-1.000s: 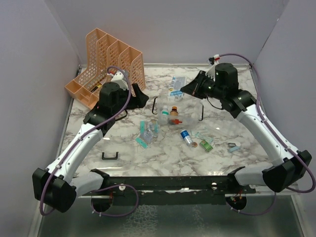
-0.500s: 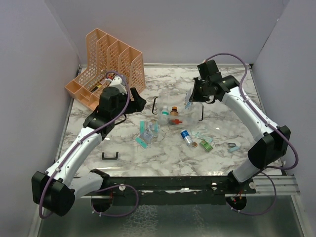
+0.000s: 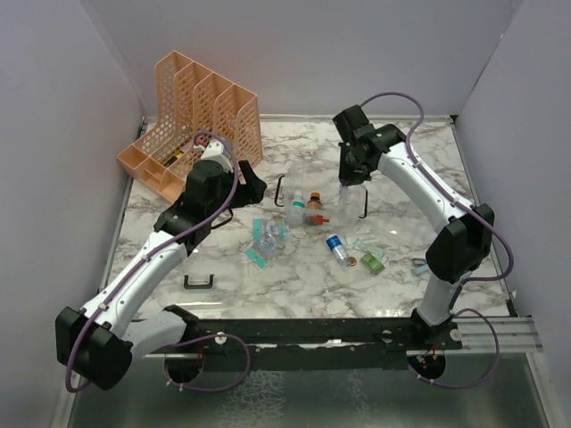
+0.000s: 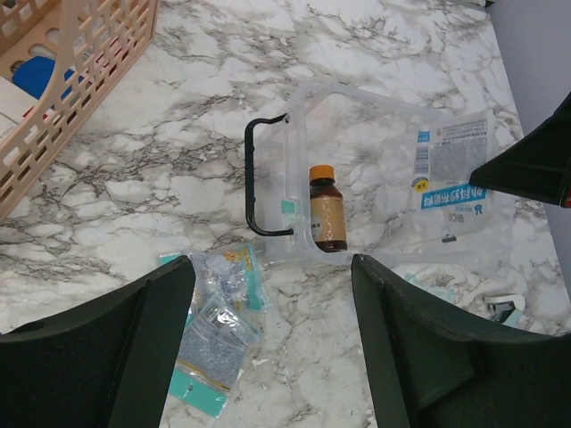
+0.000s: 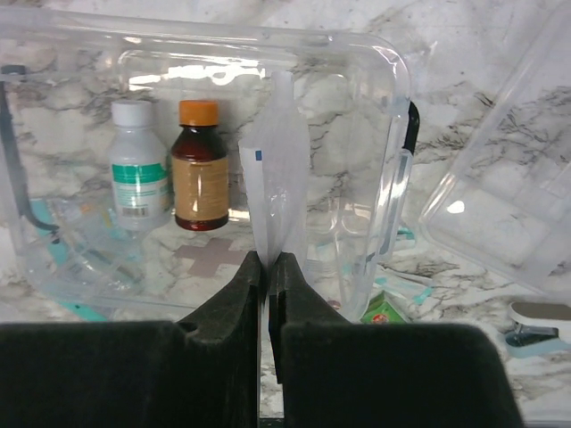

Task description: Organize the medicine kit

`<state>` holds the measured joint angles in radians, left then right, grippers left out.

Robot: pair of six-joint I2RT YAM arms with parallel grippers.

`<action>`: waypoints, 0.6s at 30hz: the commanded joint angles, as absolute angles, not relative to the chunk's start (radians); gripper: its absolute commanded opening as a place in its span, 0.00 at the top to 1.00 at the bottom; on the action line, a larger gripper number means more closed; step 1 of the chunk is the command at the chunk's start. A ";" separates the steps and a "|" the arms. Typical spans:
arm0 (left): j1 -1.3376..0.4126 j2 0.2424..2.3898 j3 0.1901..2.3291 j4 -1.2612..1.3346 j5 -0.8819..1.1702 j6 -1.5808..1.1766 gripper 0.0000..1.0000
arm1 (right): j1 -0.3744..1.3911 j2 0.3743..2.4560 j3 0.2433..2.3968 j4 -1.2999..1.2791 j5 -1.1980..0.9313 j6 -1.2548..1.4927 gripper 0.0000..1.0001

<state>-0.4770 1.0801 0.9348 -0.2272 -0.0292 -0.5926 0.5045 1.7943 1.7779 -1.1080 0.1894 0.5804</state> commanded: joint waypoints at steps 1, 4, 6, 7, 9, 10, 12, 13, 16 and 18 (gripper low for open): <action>-0.494 1.051 0.920 -0.243 -0.094 -0.591 0.26 | 0.542 1.830 1.815 -1.206 0.368 0.642 0.99; -0.506 1.054 0.926 -0.250 -0.113 -0.581 0.26 | 0.550 1.849 1.811 -1.210 0.383 0.662 0.99; -0.512 1.057 0.929 -0.251 -0.123 -0.576 0.26 | 0.552 1.868 1.816 -1.216 0.386 0.673 0.99; -0.515 1.058 0.932 -0.251 -0.126 -0.574 0.26 | 0.553 1.880 1.821 -1.217 0.385 0.675 0.98; -0.519 1.062 0.931 -0.249 -0.132 -0.573 0.26 | 0.553 1.899 1.819 -1.207 0.368 0.673 0.95; -0.521 1.062 0.931 -0.248 -0.133 -0.571 0.26 | 0.554 1.907 1.814 -1.195 0.369 0.668 0.94; -0.524 1.061 0.928 -0.246 -0.134 -0.571 0.26 | 0.553 1.920 1.814 -1.187 0.391 0.680 0.93; -0.523 1.060 0.925 -0.245 -0.133 -0.570 0.26 | 0.554 1.927 1.815 -1.183 0.418 0.683 0.92; -0.525 1.068 0.923 -0.246 -0.135 -0.564 0.26 | 0.554 1.955 1.828 -1.179 0.457 0.688 0.91; -0.526 1.069 0.922 -0.245 -0.136 -0.563 0.26 | 0.554 1.979 1.843 -1.186 0.465 0.692 0.91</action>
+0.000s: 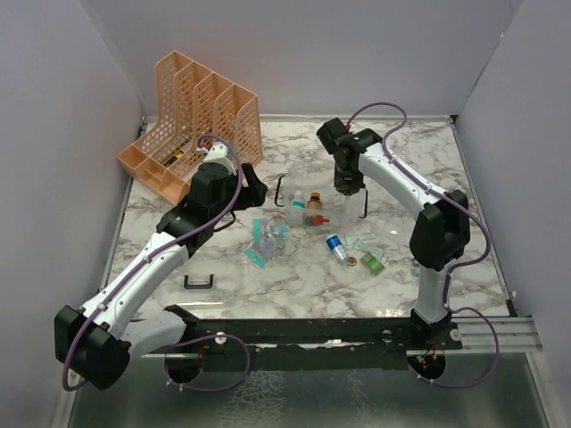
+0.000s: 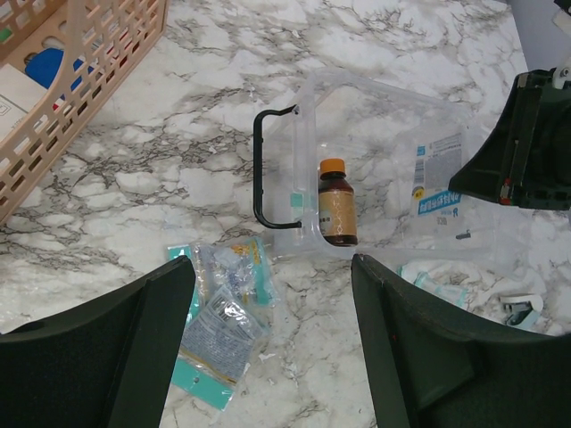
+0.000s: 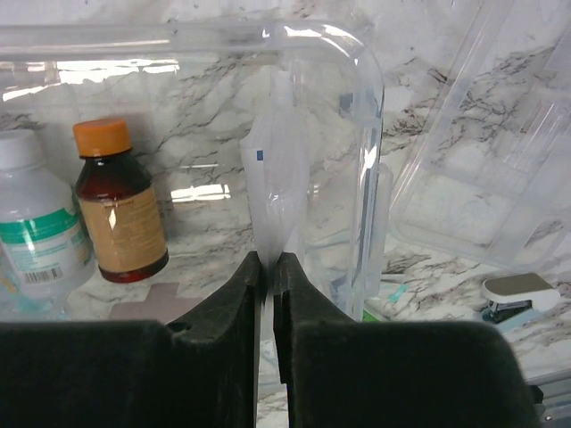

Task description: Organize the medicine kit

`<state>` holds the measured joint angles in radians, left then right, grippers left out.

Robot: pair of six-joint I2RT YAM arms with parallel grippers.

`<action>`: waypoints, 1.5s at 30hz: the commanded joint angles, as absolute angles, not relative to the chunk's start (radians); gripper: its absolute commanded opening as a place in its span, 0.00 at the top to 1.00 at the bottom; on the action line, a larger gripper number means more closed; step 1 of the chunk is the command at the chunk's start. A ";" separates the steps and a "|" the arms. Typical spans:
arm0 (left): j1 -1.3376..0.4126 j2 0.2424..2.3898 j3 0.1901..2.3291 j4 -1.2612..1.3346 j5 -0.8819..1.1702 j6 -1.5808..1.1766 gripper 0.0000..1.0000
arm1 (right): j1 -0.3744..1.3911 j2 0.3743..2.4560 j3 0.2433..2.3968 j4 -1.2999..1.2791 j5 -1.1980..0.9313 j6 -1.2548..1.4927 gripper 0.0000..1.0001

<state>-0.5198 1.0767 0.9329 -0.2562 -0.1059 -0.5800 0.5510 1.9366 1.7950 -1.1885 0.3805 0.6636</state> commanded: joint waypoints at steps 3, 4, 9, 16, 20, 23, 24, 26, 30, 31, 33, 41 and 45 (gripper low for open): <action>-0.526 1.070 0.923 -0.244 -0.140 -0.563 0.26 | 0.554 2.022 1.869 -1.216 0.479 0.704 0.91; -0.527 1.069 0.922 -0.245 -0.140 -0.561 0.26 | 0.554 2.035 1.875 -1.221 0.480 0.706 0.91; -0.527 1.069 0.925 -0.247 -0.150 -0.546 0.26 | 0.554 2.065 1.890 -1.208 0.444 0.688 0.92; -0.527 1.075 0.934 -0.248 -0.161 -0.532 0.26 | 0.553 2.066 1.881 -1.156 0.363 0.656 0.77; -0.526 1.077 0.938 -0.249 -0.170 -0.521 0.26 | 0.554 2.063 1.880 -1.120 0.304 0.634 0.71; -0.526 1.078 0.942 -0.250 -0.175 -0.512 0.26 | 0.554 2.050 1.873 -1.085 0.262 0.620 0.71; -0.527 1.080 0.944 -0.250 -0.177 -0.510 0.26 | 0.554 2.044 1.866 -1.068 0.246 0.614 0.70; -0.527 1.081 0.945 -0.250 -0.178 -0.509 0.26 | 0.554 2.031 1.846 -1.025 0.217 0.601 0.70; -0.527 1.085 0.946 -0.252 -0.175 -0.510 0.26 | 0.554 2.024 1.845 -1.002 0.188 0.602 0.71; -0.528 1.085 0.947 -0.252 -0.175 -0.510 0.26 | 0.553 2.023 1.842 -1.000 0.189 0.606 0.71; -0.527 1.087 0.948 -0.252 -0.175 -0.508 0.26 | 0.554 2.014 1.826 -0.980 0.203 0.609 0.71; -0.526 1.101 0.955 -0.252 -0.170 -0.509 0.26 | 0.551 1.997 1.715 -0.841 0.334 0.624 0.71; -0.526 1.104 0.960 -0.253 -0.169 -0.507 0.26 | 0.544 2.024 1.703 -0.815 0.364 0.635 0.70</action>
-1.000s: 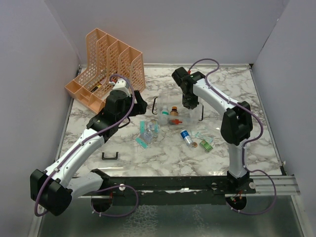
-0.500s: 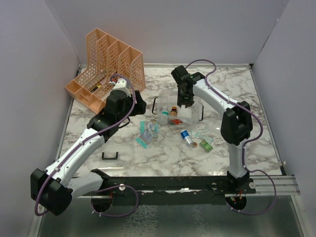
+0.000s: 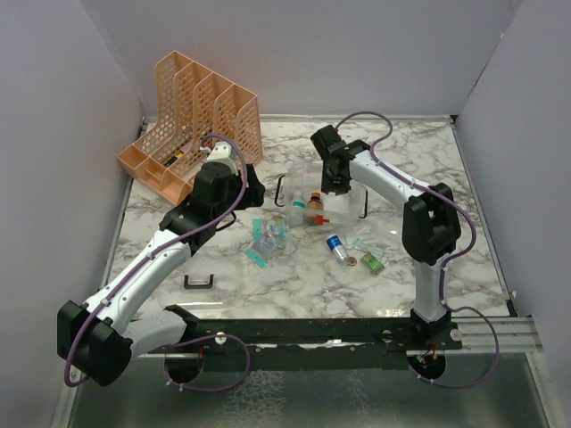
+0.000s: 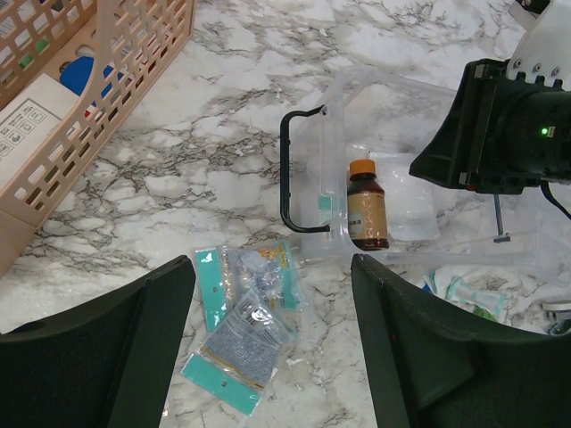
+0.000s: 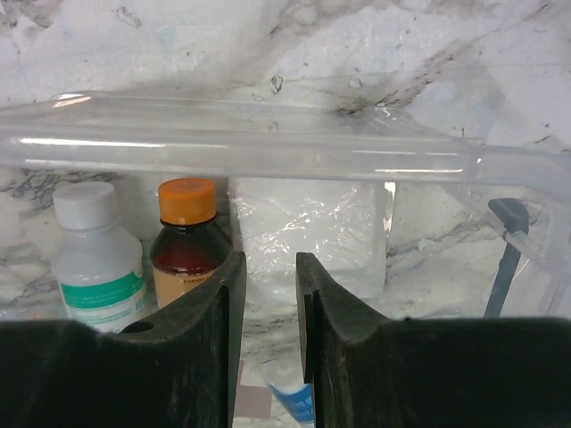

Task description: Organize the medicine kit

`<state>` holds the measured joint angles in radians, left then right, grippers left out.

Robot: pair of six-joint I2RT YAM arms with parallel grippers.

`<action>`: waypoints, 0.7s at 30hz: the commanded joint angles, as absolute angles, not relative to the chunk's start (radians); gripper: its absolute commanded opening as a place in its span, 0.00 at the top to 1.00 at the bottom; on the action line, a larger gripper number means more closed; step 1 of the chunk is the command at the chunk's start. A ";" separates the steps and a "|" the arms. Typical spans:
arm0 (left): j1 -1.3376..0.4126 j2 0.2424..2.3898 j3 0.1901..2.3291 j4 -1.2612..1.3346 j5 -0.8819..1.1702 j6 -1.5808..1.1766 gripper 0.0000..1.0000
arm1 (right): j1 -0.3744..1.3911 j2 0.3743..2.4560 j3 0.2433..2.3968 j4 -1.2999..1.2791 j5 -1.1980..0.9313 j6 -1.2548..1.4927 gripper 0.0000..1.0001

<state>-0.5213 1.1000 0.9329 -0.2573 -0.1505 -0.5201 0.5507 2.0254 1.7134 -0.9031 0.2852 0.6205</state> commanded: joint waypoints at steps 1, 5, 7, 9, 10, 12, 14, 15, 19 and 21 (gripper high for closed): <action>-0.527 1.104 0.962 -0.253 -0.169 -0.508 0.26 | 0.542 2.031 1.698 -0.807 0.359 0.631 0.71; -0.527 1.109 0.966 -0.253 -0.166 -0.508 0.26 | 0.537 2.070 1.695 -0.798 0.346 0.630 0.70; -0.527 1.111 0.966 -0.253 -0.167 -0.509 0.26 | 0.530 2.081 1.681 -0.783 0.327 0.629 0.70; -0.527 1.113 0.967 -0.254 -0.166 -0.507 0.26 | 0.521 2.087 1.665 -0.775 0.310 0.630 0.68; -0.527 1.113 0.968 -0.254 -0.167 -0.507 0.26 | 0.517 2.090 1.659 -0.774 0.304 0.634 0.67; -0.527 1.115 0.968 -0.254 -0.166 -0.507 0.26 | 0.514 2.091 1.645 -0.769 0.299 0.635 0.66; -0.526 1.117 0.968 -0.254 -0.167 -0.507 0.26 | 0.511 2.086 1.632 -0.757 0.288 0.628 0.65; -0.526 1.119 0.971 -0.254 -0.166 -0.506 0.26 | 0.510 2.087 1.628 -0.756 0.283 0.626 0.65; -0.528 1.124 0.973 -0.253 -0.164 -0.506 0.26 | 0.505 2.101 1.618 -0.763 0.256 0.621 0.64; -0.526 1.126 0.974 -0.254 -0.165 -0.507 0.26 | 0.505 2.103 1.603 -0.761 0.234 0.621 0.63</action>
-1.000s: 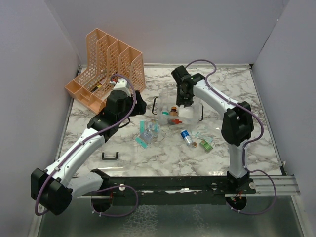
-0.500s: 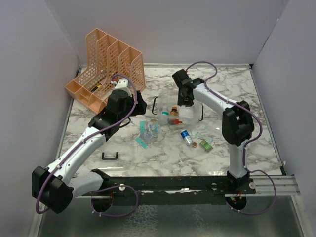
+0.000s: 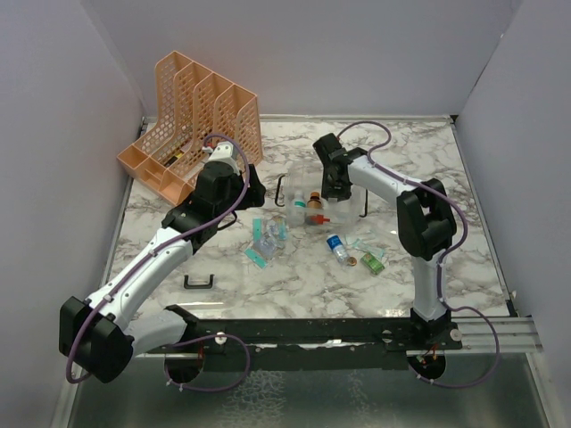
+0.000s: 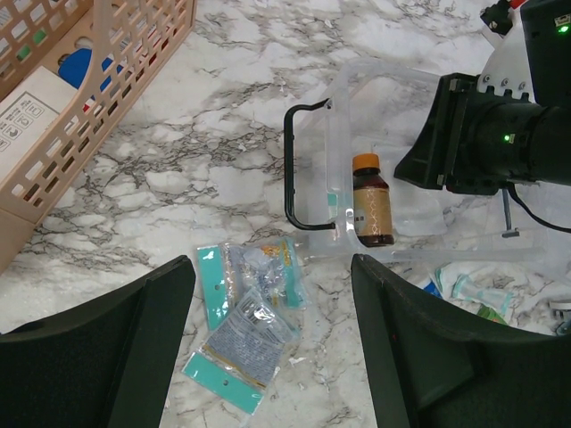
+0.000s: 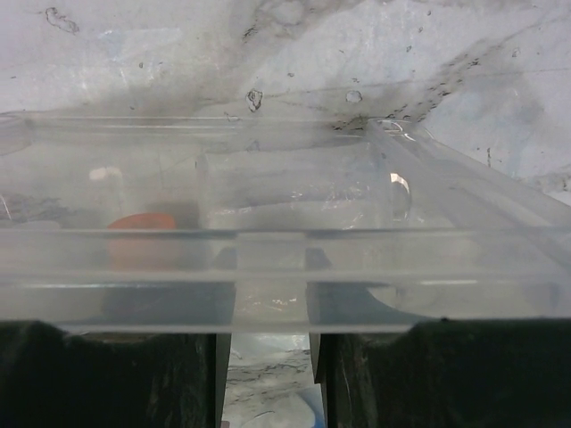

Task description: Organize the medicine kit

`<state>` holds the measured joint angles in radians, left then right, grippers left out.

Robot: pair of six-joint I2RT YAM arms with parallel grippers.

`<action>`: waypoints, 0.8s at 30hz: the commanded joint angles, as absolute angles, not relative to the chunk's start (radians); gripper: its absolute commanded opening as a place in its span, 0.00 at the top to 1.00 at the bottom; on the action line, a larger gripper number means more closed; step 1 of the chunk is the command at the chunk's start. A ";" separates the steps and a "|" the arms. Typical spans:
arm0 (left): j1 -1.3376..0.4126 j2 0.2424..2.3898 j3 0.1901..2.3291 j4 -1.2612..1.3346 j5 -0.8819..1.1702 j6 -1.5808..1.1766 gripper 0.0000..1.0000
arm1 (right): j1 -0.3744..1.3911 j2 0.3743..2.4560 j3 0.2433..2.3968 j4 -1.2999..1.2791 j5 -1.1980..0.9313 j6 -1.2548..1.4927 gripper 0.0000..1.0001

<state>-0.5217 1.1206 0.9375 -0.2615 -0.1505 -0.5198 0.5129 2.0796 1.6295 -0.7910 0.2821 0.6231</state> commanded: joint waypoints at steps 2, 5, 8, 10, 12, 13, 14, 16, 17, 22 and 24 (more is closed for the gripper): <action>-0.526 1.126 0.973 -0.253 -0.164 -0.506 0.26 | 0.504 2.103 1.588 -0.763 0.209 0.625 0.63; -0.527 1.126 0.974 -0.253 -0.166 -0.505 0.26 | 0.505 2.089 1.566 -0.787 0.186 0.642 0.63; -0.527 1.126 0.973 -0.251 -0.167 -0.505 0.26 | 0.504 2.049 1.526 -0.780 0.175 0.649 0.63; -0.528 1.127 0.973 -0.250 -0.167 -0.505 0.26 | 0.505 2.023 1.507 -0.776 0.172 0.646 0.63; -0.527 1.129 0.973 -0.248 -0.166 -0.505 0.26 | 0.504 2.004 1.500 -0.780 0.172 0.643 0.63; -0.526 1.129 0.974 -0.246 -0.166 -0.505 0.26 | 0.505 1.996 1.497 -0.780 0.167 0.642 0.63; -0.526 1.129 0.974 -0.245 -0.166 -0.505 0.26 | 0.505 1.991 1.495 -0.781 0.159 0.640 0.63; -0.527 1.129 0.974 -0.244 -0.164 -0.506 0.26 | 0.505 1.987 1.497 -0.791 0.138 0.645 0.63; -0.526 1.130 0.974 -0.245 -0.162 -0.505 0.26 | 0.505 1.986 1.499 -0.796 0.127 0.648 0.64; -0.527 1.129 0.974 -0.245 -0.154 -0.506 0.26 | 0.505 1.976 1.530 -0.828 0.131 0.676 0.64; -0.527 1.129 0.973 -0.245 -0.149 -0.507 0.26 | 0.504 1.961 1.551 -0.836 0.145 0.679 0.64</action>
